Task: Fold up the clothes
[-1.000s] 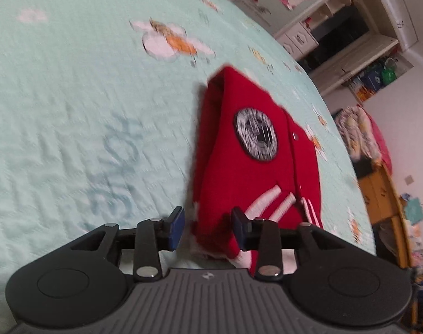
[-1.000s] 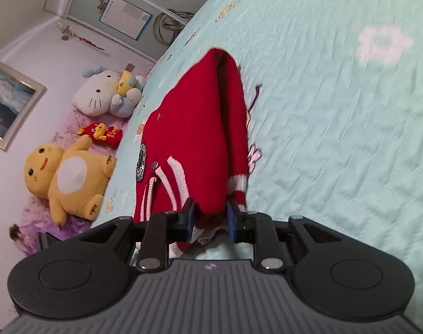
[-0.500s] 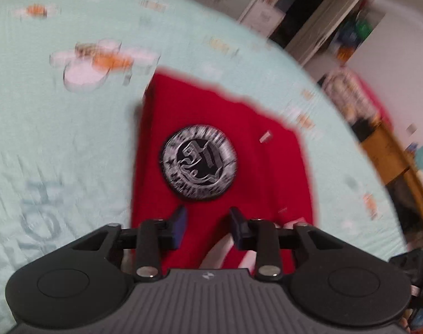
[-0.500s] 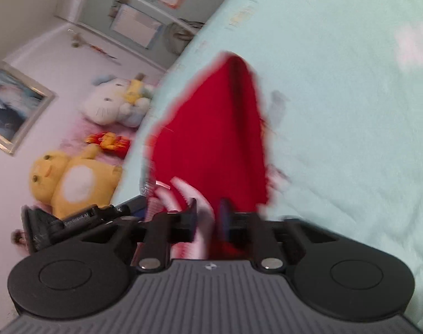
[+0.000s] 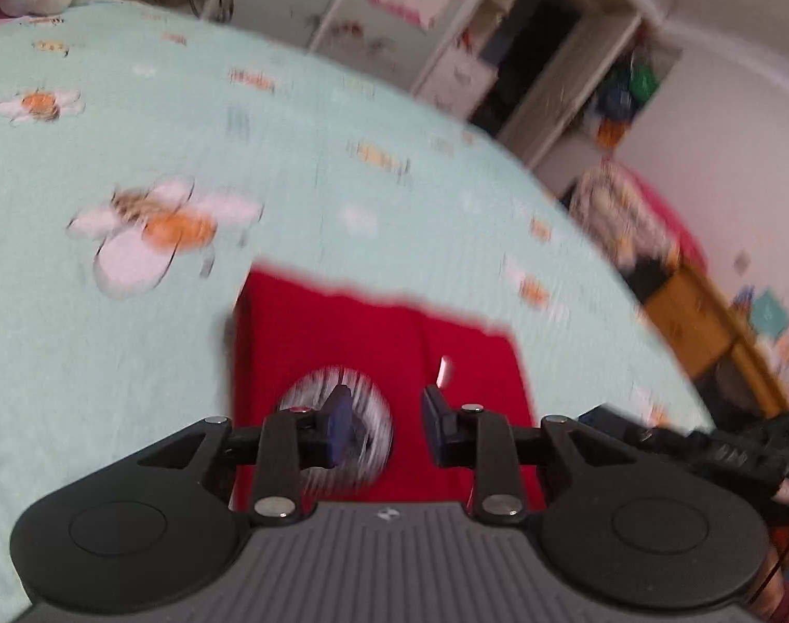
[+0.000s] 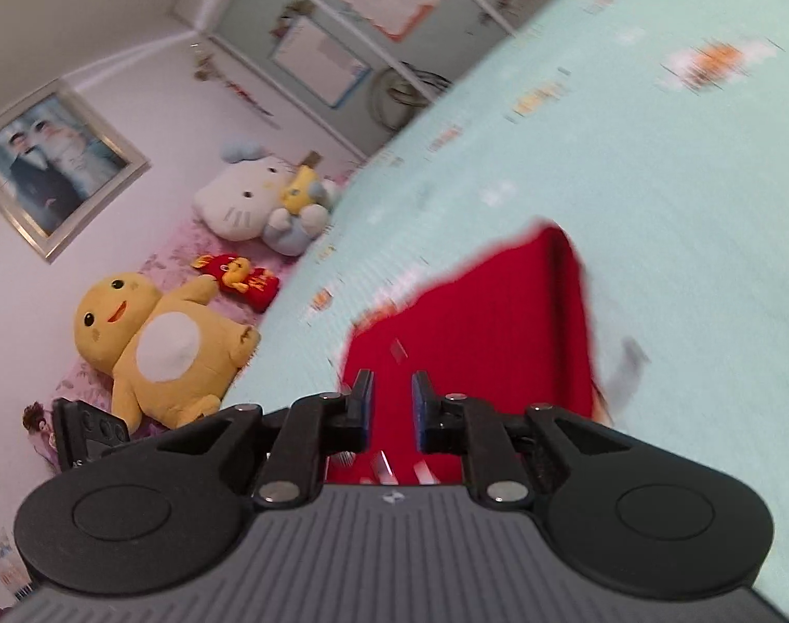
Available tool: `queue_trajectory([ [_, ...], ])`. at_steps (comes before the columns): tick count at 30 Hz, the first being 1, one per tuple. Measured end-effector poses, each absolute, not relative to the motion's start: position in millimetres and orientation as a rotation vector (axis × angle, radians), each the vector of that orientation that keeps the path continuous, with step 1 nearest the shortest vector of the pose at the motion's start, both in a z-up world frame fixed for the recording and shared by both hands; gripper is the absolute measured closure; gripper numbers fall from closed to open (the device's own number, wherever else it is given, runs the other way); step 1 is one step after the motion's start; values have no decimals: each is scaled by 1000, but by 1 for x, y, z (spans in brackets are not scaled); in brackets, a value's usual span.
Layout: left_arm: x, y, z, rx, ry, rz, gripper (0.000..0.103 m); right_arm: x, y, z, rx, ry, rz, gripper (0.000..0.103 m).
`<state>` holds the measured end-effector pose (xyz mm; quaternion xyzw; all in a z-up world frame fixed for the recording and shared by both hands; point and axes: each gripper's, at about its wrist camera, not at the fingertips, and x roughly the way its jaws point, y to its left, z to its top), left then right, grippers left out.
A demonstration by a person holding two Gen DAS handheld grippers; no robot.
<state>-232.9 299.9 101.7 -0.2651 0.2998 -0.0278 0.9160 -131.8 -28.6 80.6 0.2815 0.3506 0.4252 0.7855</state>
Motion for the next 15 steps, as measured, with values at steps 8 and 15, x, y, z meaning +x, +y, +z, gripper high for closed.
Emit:
queue_trajectory([
  [8,-160,318,54,-592,646,53,99,-59,47,37,526,819,841,103],
  [15,-160,320,22,-574,609,68,97,-48,36,-7,636,838,859,103],
])
